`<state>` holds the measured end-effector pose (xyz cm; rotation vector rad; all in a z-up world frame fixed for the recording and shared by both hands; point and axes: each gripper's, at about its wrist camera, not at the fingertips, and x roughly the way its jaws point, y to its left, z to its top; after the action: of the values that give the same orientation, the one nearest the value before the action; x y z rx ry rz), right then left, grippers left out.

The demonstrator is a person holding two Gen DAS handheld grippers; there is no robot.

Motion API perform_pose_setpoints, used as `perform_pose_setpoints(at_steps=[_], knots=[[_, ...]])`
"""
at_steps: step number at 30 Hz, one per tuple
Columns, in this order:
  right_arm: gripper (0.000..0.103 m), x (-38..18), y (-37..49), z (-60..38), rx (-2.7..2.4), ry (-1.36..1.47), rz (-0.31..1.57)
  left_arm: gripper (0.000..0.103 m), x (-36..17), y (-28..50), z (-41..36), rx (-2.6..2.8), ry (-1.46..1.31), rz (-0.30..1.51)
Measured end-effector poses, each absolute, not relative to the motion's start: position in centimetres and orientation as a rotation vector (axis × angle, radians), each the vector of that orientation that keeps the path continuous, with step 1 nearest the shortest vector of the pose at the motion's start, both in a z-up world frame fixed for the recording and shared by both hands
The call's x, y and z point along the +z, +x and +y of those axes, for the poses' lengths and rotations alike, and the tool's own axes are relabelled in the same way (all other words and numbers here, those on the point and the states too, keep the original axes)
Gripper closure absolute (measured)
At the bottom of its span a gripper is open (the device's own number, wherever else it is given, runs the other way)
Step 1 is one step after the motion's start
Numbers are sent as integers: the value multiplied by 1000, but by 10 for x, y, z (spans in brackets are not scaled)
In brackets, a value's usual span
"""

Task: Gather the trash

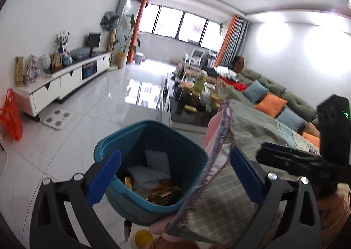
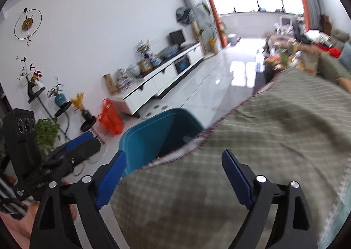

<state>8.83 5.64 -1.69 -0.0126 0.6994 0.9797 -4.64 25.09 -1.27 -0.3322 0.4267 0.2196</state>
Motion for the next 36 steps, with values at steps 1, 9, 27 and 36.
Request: perform_pose_setpoints(at_steps=[1,9,27,36], knots=[[10,-16,83,47,957,-16,676,4,-12,-47,245,219,-326,418],[3,-3,50,-26,754,-38,519,4,-5,-40,193,180,-281,397],[3,-8,-7,-147,384,17,363,3,7,-27,65,13,-107,324],[3,-9,-14,-175,276,48,333,3,4,-26,33,-36,-42,294]])
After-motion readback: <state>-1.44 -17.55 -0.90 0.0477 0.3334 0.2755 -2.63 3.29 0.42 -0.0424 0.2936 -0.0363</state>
